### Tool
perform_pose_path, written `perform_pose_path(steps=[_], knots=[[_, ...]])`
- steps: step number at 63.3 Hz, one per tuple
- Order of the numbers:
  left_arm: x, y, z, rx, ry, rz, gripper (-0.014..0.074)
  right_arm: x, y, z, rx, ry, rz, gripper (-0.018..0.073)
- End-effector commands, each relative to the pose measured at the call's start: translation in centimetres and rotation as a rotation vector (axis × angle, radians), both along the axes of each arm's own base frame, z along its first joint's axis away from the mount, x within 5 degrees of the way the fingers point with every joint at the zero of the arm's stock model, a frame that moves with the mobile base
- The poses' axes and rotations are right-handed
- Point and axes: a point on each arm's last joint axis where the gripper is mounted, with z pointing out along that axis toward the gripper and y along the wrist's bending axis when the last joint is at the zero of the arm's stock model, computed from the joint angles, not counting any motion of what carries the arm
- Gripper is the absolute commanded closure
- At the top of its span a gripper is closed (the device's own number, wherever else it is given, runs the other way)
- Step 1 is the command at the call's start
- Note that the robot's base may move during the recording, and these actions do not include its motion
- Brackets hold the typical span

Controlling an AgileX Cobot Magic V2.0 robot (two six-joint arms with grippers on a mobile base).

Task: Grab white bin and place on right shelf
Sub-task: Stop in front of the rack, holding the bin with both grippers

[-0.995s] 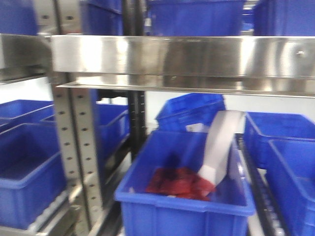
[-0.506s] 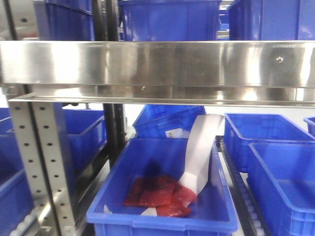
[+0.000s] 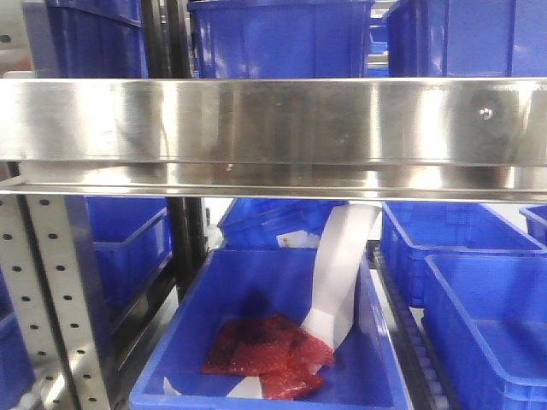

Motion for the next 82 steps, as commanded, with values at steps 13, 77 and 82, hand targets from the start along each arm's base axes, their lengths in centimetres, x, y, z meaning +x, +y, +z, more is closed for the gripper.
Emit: perform_pose_path(steps=[13,77,82], knots=[[-4.56,-2.09,2.32,-0.044,-0.075,-0.323,0.0722,-3.58,2.49,1.99,0.011,-0.114,0.328,0.0491],[-4.64,-2.11,2.62,-0.078,-0.079,-0.330,0.0722,-3.31,2.34,2.03,0.018,-0.110,0.295,0.0491],[-4.64,-2.11,2.62,-0.078,-0.079,-0.330,0.0722,-3.31,2.34,2.03,0.018,-0.110,0.295,0.0491]])
